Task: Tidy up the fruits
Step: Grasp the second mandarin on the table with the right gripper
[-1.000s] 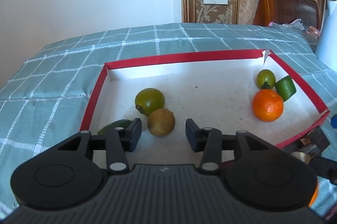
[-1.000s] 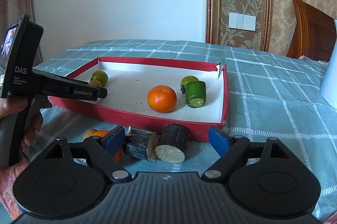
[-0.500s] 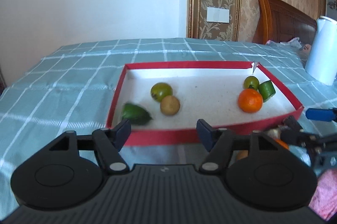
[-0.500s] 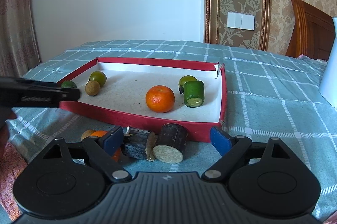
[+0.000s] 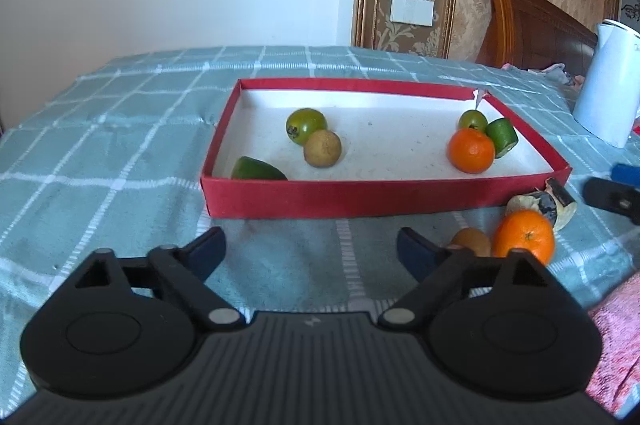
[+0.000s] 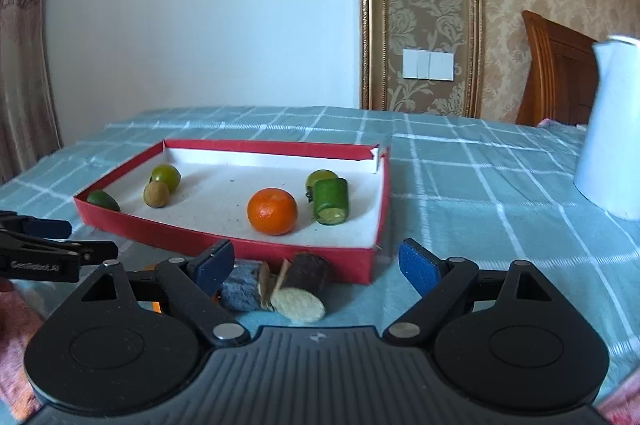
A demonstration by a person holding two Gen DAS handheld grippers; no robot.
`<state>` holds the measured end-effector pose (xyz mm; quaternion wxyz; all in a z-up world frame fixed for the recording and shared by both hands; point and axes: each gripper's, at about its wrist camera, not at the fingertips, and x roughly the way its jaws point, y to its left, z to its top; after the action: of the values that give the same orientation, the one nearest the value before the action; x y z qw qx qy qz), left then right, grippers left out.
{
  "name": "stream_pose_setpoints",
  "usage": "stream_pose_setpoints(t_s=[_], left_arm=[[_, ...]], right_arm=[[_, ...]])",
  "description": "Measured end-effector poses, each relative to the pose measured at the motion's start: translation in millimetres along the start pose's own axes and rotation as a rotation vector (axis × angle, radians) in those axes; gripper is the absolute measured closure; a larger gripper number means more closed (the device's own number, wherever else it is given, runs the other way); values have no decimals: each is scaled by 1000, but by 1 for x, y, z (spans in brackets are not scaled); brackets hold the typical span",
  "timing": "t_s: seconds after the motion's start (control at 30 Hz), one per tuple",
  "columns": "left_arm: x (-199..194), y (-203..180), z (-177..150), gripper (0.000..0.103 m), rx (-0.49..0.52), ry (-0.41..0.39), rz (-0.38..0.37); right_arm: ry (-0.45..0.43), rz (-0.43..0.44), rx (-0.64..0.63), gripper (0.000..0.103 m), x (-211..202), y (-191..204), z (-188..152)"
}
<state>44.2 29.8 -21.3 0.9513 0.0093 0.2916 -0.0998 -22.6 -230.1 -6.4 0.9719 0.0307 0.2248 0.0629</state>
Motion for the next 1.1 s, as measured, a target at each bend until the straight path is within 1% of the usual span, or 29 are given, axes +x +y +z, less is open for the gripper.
stream_pose_setpoints(t_s=[0.1,0.2,0.27,0.3,0.5,0.57,0.63,0.67,0.73,0.77,0.8,0.9,0.93,1.0,1.03,1.07,1.1], left_arm=[[6,4,0,11,-18,37,-7],[6,4,-1,11,-18,36,-7],[6,4,-1,8,-18,39,-15],[6,4,-1,0,-16,44,-21],[7,2,-2,0,0,55,-17],[7,2,-2,0,-3,54,-19],[7,2,-2,0,-6,53,-21],[7,2,-2,0,-6,53,-21],[7,2,-2,0,-6,53,-21],[7,2,-2,0,-7,52,-22],[7,2,-2,0,-9,52,-23],[7,3,-2,0,-13,50,-27],[7,3,-2,0,-14,50,-28],[7,4,-2,0,-18,48,-30],[6,4,-2,0,-19,48,-31],[6,5,-2,0,-21,47,-32],[6,5,-2,0,-22,47,-33]], right_arm=[[11,18,25,13,-13,-9,-6],[73,78,51,13,-12,-9,-12],[124,110,62,13,-6,-5,-16],[140,123,64,13,-4,-2,-18],[176,201,73,13,5,14,-20],[174,200,64,14,8,20,-19],[173,197,60,18,12,26,-17],[178,209,63,19,14,28,-15],[188,239,73,26,19,34,-12],[191,248,67,28,21,38,-11],[190,246,56,32,24,42,-10],[199,218,21,38,33,53,-11],[198,213,11,44,35,56,-12],[182,192,-13,51,35,59,-13],[182,189,-11,57,35,58,-14],[179,188,-7,62,35,57,-14],[179,192,1,61,35,56,-14]])
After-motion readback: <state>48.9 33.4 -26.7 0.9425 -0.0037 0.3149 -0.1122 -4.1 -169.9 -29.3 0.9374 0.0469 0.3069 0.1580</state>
